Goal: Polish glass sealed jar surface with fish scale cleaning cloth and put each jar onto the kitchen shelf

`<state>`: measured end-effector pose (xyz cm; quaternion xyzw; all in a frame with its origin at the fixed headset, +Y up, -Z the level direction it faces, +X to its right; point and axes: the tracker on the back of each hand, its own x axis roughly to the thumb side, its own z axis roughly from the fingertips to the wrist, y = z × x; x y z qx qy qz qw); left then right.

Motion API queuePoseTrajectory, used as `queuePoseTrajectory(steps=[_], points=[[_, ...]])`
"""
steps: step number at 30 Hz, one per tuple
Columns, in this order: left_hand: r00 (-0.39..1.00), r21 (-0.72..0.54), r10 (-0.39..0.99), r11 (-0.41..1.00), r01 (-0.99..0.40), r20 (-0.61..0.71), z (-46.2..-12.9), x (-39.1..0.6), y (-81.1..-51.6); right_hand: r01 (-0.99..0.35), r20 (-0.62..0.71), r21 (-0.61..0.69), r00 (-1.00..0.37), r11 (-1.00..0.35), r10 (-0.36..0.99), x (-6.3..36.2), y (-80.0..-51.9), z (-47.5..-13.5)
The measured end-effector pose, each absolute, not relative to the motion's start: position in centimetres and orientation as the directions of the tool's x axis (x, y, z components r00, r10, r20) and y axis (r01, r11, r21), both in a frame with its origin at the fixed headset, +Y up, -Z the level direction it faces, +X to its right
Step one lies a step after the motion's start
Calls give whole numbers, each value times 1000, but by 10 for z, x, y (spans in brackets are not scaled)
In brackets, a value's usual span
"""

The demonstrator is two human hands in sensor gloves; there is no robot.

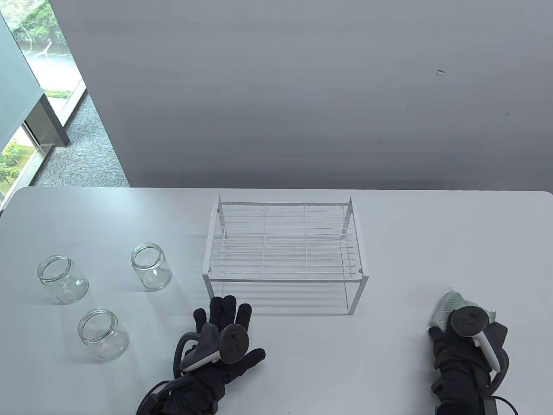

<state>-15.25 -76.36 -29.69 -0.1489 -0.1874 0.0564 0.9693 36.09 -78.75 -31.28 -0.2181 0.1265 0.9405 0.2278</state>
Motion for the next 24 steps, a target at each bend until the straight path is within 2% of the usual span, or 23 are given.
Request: queuePoseTrajectory(steps=[8, 11, 16, 19, 20, 21, 24], points=[[925, -301, 169, 951, -64, 339, -297, -154, -762, -275, -418, 69, -881, -959, 223, 342, -772, -317], [927, -301, 176, 951, -72, 332, -297, -155, -762, -254, -394, 28, -892, -967, 222, 335, -766, -318], [928, -301, 183, 950, -83, 325, -298, -156, -762, -293, -335, 2, -901, -956, 276, 320, -755, -320], [929, -304, 182, 949, -81, 323, -298, -156, -762, -401, -307, -1, -872, -916, 382, 312, -750, -320], [930, -301, 181, 950, -81, 320, -298, -156, -762, -486, -303, -12, -831, -874, 466, 309, -749, -319], [932, -297, 183, 951, -87, 313, -299, -157, -761, -592, -293, -21, -767, -806, 571, 306, -750, -318], [934, -295, 205, 948, -115, 294, -299, -161, -759, -800, -268, -16, -574, -600, 773, 299, -756, -316]])
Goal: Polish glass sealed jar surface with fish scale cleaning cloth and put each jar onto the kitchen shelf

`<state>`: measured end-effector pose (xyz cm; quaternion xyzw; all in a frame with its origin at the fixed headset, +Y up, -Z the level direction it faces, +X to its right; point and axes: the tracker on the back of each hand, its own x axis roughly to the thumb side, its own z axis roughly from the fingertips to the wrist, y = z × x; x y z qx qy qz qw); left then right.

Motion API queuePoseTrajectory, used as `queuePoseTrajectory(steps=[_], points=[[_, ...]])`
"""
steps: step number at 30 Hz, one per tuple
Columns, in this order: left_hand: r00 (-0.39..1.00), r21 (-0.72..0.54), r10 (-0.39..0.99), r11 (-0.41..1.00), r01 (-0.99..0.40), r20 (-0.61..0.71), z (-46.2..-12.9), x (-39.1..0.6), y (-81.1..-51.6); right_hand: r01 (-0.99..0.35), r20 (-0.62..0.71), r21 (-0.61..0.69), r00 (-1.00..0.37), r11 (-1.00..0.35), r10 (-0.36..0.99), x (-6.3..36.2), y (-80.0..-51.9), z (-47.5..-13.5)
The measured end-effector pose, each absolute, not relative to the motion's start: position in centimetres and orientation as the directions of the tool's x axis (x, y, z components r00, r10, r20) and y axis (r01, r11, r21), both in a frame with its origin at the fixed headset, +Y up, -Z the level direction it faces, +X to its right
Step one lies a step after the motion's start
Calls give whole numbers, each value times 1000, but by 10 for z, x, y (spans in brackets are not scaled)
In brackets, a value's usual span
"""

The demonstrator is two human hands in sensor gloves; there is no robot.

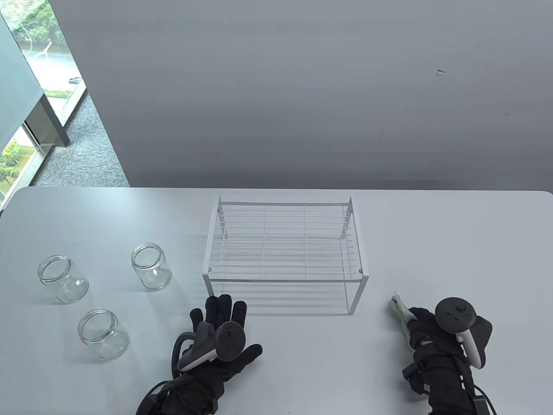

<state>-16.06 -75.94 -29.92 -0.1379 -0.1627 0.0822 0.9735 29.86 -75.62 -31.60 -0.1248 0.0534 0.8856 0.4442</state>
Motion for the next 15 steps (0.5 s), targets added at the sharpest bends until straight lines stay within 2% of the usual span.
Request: queuePoseTrajectory(steps=[3, 9, 15], points=[[933, -292, 233, 944, -151, 273, -300, -166, -757, -926, -257, 9, -368, -378, 894, 285, -763, -313], [927, -299, 275, 934, -195, 255, -301, -172, -755, -972, -231, 120, -227, -204, 946, 255, -767, -309], [926, -301, 274, 934, -192, 259, -299, -171, -754, -983, -237, 176, -89, -47, 967, 234, -771, -306]])
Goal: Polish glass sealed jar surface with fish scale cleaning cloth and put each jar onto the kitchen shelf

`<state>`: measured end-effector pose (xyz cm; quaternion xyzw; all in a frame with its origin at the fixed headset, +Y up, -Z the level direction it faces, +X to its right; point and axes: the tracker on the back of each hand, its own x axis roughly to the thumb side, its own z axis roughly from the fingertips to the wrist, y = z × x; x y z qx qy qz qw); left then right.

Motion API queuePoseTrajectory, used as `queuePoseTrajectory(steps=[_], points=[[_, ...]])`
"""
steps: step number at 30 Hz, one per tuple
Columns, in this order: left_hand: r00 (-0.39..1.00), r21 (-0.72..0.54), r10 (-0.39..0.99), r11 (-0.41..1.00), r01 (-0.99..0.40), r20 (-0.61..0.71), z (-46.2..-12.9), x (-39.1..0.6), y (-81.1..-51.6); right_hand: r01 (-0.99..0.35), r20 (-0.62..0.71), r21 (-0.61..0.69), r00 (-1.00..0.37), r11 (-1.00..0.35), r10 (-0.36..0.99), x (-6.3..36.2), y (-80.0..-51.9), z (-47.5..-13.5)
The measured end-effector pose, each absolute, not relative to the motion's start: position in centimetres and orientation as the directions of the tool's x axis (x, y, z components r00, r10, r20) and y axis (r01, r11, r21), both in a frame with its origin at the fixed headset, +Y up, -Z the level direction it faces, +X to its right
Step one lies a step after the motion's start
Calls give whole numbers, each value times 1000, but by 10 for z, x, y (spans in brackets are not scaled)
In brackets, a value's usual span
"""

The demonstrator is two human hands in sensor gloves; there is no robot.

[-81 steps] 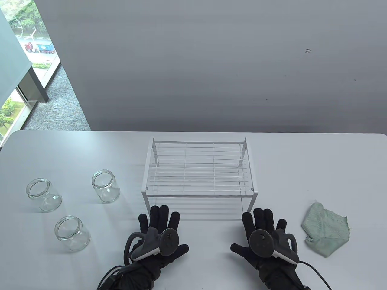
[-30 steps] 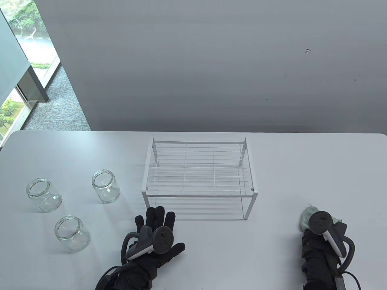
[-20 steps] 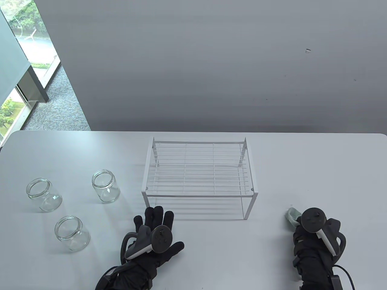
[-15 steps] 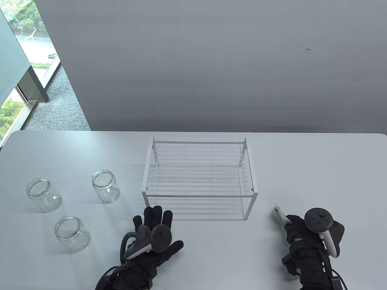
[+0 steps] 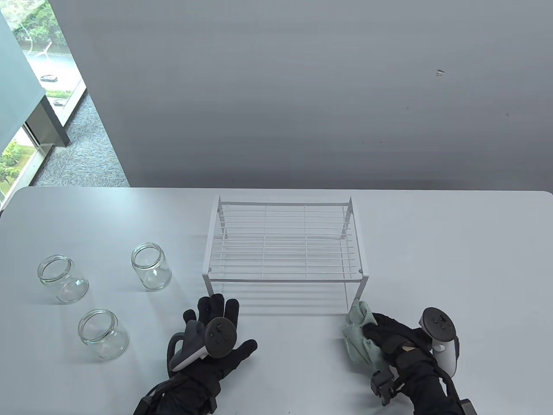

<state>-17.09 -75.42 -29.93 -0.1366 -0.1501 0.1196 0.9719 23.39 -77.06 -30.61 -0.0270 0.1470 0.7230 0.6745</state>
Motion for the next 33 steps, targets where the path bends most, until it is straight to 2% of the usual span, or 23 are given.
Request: queuePoseTrajectory(steps=[7, 12, 17, 20, 26, 29, 33], points=[[914, -292, 298, 932, -216, 276, -293, -167, -748, -976, -218, 220, -56, -7, 974, 224, -769, -304], [920, -239, 307, 938, -250, 244, -292, -174, -738, -975, -211, 224, -48, 0, 976, 222, -769, -304], [978, -330, 183, 933, -141, 99, -291, -188, -729, -974, -216, 227, -40, 11, 976, 221, -770, -303], [987, -333, 158, 933, -140, 29, -294, -200, -725, -973, -216, 230, -44, 7, 975, 220, -770, -303], [985, -221, 107, 966, -135, -133, -294, -227, -707, -974, -211, 228, -46, 4, 976, 220, -770, -303], [975, -70, 56, 995, -73, -215, -292, -243, -693, -972, -210, 234, -55, -4, 976, 220, -771, -303], [951, 97, 98, 993, -73, -293, -293, -270, -682, -970, -213, 242, -60, -7, 975, 219, -771, -303]])
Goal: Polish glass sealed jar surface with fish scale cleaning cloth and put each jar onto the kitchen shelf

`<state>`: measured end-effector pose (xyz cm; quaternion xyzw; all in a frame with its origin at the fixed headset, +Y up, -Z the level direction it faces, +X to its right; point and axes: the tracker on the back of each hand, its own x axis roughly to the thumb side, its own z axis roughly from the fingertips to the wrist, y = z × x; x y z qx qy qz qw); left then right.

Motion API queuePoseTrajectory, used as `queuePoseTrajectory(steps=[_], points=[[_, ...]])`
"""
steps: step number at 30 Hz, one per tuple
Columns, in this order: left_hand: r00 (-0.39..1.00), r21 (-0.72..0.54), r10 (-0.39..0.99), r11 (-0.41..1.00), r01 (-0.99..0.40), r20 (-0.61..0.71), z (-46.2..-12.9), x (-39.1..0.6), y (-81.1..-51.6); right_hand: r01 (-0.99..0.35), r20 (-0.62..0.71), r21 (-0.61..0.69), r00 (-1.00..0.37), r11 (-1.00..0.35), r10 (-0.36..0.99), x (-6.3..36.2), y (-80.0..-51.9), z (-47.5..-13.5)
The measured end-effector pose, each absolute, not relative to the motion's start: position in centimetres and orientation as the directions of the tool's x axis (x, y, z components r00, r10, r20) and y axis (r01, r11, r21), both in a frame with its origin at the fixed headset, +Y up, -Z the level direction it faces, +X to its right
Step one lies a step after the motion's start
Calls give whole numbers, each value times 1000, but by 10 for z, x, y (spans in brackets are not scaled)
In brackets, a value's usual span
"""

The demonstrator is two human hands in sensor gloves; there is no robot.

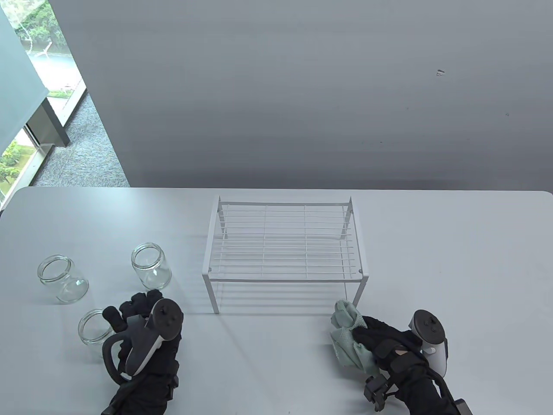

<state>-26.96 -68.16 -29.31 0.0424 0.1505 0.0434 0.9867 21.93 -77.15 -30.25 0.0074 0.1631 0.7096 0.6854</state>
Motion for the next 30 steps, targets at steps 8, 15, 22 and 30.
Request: queuePoseTrajectory(steps=[8, 15, 22, 30], points=[[899, 197, 110, 980, -27, -425, -292, -315, -679, -966, -208, 256, -78, -23, 975, 219, -773, -303], [842, 109, 153, 988, -112, -518, -295, -345, -693, -963, -212, 268, -93, -34, 973, 217, -774, -302], [846, 97, 136, 990, -100, -515, -299, -347, -699, -962, -213, 268, -103, -43, 972, 217, -775, -302], [806, 56, 151, 988, -146, -573, -300, -355, -707, -960, -212, 274, -112, -51, 971, 216, -775, -303]])
